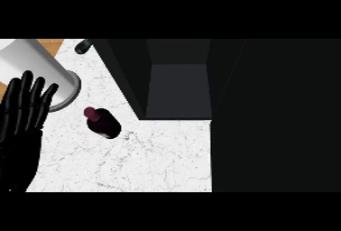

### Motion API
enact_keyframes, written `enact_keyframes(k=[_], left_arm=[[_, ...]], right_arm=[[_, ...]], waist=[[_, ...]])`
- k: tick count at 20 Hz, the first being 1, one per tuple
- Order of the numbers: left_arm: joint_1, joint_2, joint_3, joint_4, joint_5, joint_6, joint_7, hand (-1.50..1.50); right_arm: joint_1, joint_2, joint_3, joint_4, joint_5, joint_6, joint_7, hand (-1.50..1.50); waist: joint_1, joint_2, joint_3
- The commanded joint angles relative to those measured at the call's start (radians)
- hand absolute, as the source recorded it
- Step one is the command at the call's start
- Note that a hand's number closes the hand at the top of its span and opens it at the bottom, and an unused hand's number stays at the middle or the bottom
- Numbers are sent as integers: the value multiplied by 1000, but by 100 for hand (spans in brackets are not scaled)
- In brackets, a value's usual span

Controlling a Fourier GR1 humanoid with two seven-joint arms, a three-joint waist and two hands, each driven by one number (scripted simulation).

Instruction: Pick up the wine, place it into the cabinet and close the cabinet

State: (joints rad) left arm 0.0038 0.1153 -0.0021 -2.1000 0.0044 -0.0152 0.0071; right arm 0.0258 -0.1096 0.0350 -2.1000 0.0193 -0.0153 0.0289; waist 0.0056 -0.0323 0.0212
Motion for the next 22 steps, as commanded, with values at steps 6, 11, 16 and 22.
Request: enact_keyframes(k=[6,11,16,22], left_arm=[[-67,-112,8,70,-274,323,-156,-150],[10,-114,-153,-8,3,507,20,-150],[37,-115,-299,-117,-128,623,113,-150],[4,-115,-436,-140,-261,766,194,-150]], right_arm=[[103,0,59,-124,-2,51,-57,-150],[176,-35,131,-217,-250,174,179,-150],[190,-26,166,-379,-251,116,311,-150],[375,-33,256,-548,-207,117,332,-150]], waist=[[-24,31,-21],[-18,26,-21],[-5,29,-21],[-19,26,-21]])
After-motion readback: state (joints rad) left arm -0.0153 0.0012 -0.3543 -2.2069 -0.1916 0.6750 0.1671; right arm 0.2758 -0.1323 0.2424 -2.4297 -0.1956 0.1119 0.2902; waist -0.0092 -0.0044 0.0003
